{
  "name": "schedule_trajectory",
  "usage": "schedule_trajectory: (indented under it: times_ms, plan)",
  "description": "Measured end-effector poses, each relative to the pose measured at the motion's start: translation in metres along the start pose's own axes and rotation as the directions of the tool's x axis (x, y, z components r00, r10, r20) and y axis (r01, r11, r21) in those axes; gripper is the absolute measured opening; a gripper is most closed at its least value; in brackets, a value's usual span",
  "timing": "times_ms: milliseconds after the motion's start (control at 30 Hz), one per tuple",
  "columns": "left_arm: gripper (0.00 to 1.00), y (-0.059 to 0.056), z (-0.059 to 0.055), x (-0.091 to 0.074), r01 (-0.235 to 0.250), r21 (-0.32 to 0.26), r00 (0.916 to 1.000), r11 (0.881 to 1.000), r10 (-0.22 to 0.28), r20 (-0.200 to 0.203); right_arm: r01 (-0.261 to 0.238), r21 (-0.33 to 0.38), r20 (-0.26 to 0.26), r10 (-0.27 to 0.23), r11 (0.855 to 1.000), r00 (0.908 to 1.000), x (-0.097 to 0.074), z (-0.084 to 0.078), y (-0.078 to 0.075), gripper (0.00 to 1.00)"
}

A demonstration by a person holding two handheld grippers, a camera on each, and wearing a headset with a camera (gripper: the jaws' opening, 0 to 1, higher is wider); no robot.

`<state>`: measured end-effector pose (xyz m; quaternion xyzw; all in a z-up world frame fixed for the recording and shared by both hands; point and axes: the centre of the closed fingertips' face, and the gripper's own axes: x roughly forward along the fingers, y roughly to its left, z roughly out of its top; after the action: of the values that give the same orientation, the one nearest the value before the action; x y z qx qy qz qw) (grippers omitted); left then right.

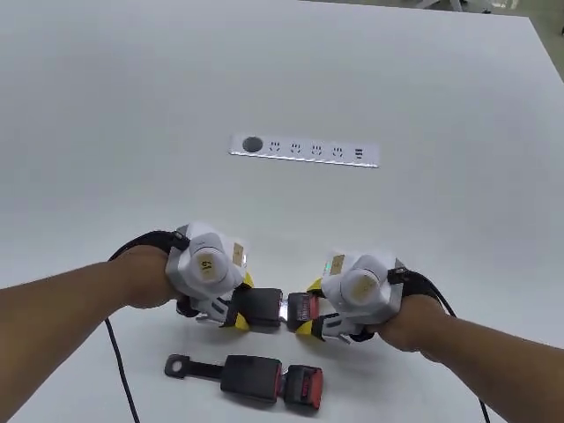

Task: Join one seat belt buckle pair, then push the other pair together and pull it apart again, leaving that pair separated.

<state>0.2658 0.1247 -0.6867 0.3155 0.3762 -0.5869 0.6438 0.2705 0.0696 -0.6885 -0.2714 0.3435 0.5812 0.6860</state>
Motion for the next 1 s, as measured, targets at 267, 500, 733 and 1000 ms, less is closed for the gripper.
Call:
schedule_trajectory:
  times_ms: [267,500,733,1000]
  plan:
    - [0.32,0.0017,-0.0033,0.0011,0.0,0.0,1.0,1.0,0.0,-0.005,0.006,0.007,-0.006,-0.006,1.0,1.0,-0.0002,-0.0027,-0.001,0.31]
    - [0.32,0.0032,-0.0043,0.0023,0.003,0.004,1.0,1.0,-0.003,-0.005,0.007,0.004,-0.008,-0.007,1.0,0.9999,0.0003,-0.0033,-0.0022,0.31]
    - [0.33,0.0018,-0.0018,0.0011,0.0,-0.004,1.0,1.0,0.0,0.008,0.005,0.001,-0.003,-0.005,1.0,1.0,0.0005,-0.0044,-0.0024,0.32]
    - [0.33,0.0011,0.0004,0.0009,0.001,-0.004,1.0,1.0,-0.001,0.006,0.003,0.0,-0.001,-0.003,1.0,1.0,0.0018,-0.0063,-0.0032,0.32]
